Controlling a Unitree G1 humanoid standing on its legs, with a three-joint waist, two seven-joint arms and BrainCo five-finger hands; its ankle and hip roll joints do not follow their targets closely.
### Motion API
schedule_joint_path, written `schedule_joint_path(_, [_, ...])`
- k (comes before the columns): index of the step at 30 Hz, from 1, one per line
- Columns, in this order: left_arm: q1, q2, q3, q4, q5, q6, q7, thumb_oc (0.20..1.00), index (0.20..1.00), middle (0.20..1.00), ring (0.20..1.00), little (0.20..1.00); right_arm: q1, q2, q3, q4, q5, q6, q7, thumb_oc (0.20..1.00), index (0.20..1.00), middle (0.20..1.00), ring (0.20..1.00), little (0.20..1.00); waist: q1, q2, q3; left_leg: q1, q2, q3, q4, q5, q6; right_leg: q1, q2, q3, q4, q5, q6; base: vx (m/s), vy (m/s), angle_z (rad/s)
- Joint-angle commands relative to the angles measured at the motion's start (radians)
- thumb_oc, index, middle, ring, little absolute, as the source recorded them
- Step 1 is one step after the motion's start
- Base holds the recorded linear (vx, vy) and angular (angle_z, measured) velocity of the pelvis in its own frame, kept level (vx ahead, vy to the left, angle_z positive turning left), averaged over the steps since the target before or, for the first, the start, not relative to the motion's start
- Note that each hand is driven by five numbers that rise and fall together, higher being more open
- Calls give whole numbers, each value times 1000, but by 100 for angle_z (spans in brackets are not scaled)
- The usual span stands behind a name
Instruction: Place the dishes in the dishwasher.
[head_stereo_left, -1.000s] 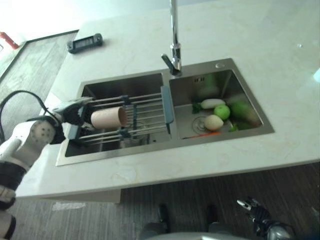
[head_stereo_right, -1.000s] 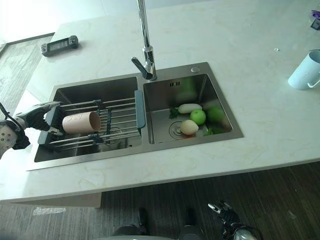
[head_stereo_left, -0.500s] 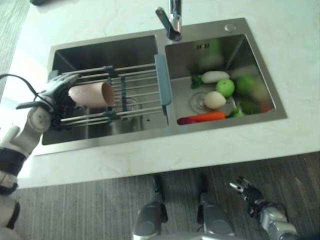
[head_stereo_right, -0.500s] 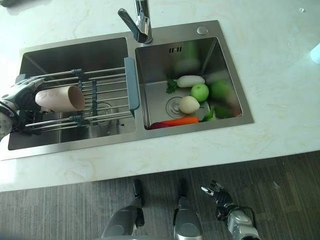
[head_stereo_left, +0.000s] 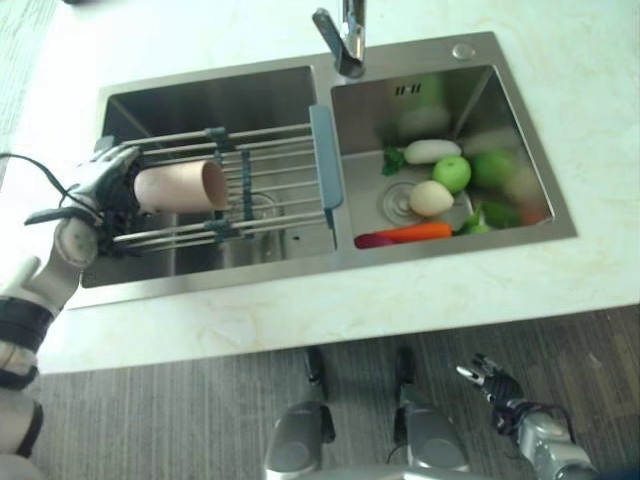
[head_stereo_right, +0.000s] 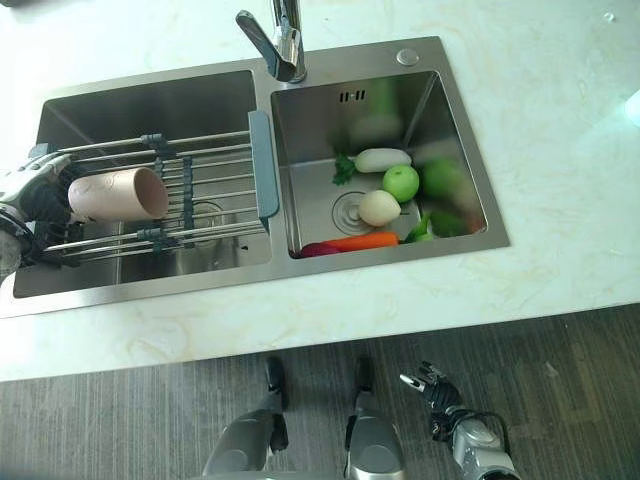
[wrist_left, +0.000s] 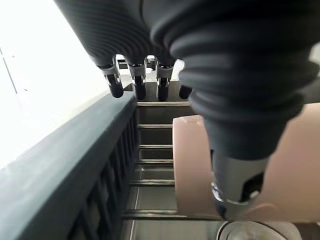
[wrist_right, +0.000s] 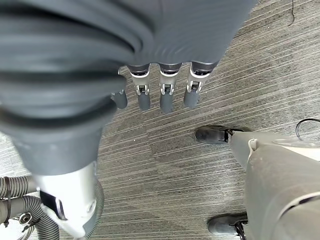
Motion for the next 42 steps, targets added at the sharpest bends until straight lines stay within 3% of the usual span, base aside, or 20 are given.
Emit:
schedule_joint_path(1, [-98, 47, 6, 47, 34, -15, 23, 1000, 1000, 1000, 1000, 1000, -6, -34, 5, -40, 36, -15, 5, 1000, 1000, 1000, 1000, 1000, -5, -10, -27, 38, 34, -14, 3, -44, -88, -9, -116, -57, 1, 59, 138, 0, 0, 0])
schedule_joint_path(11, [-128, 64, -38, 10, 58, -47, 53, 1000, 1000, 1000, 1000, 1000, -12, -35, -2, -25, 48, -17, 13, 1000, 1000, 1000, 1000, 1000, -6, -12, -15, 25, 35, -12, 3, -41, -93, -26, -119, -56, 1, 68, 143, 0, 0, 0])
schedule_joint_path(14, [-123, 46, -45, -4, 66, -11, 16, 1000, 1000, 1000, 1000, 1000, -24, -33, 3, -23, 49, -21, 12, 1000, 1000, 1000, 1000, 1000, -8, -12, -11, 23, 36, -10, 3, -40, -94, -31, -120, -54, 1, 70, 144, 0, 0, 0])
schedule_joint_path(22, [-160, 44, -77, 52, 87, -34, -11, 1000, 1000, 1000, 1000, 1000, -31, -44, 1, -33, 58, -25, 15, 1000, 1000, 1000, 1000, 1000, -20, -15, 2, 15, 40, 4, 3, -36, -96, -49, -122, -52, 1, 81, 147, -19, 8, -8])
schedule_joint_path(32, [-187, 36, -114, 41, 83, -8, -70, 1000, 1000, 1000, 1000, 1000, -43, -47, 0, -50, 61, -27, 10, 1000, 1000, 1000, 1000, 1000, -25, -19, 23, 0, 45, 8, 3, -28, -100, -66, -125, -54, 1, 90, 149, -3, 0, -1])
schedule_joint_path(33, [-190, 39, -116, 39, 75, -6, -83, 674, 674, 674, 674, 674, -41, -47, -3, -51, 61, -31, 12, 1000, 1000, 1000, 1000, 1000, -25, -20, 26, -3, 45, 8, 3, -27, -101, -69, -125, -56, 1, 92, 150, 0, 0, 0])
schedule_joint_path(34, [-193, 40, -119, 42, 79, -7, -101, 200, 200, 200, 200, 200, -40, -47, -4, -52, 60, -33, 13, 1000, 1000, 1000, 1000, 1000, -25, -20, 27, -4, 46, 9, 3, -26, -101, -70, -125, -57, 1, 93, 151, 0, 0, 0])
schedule_joint_path(42, [-185, 34, -123, 40, 22, -36, -223, 200, 200, 200, 200, 200, -45, -48, -9, -54, 70, -38, 17, 1000, 1000, 1000, 1000, 1000, -23, -15, 24, 2, 45, 12, 3, -27, -101, -64, -129, -63, 1, 93, 154, 0, 0, 0])
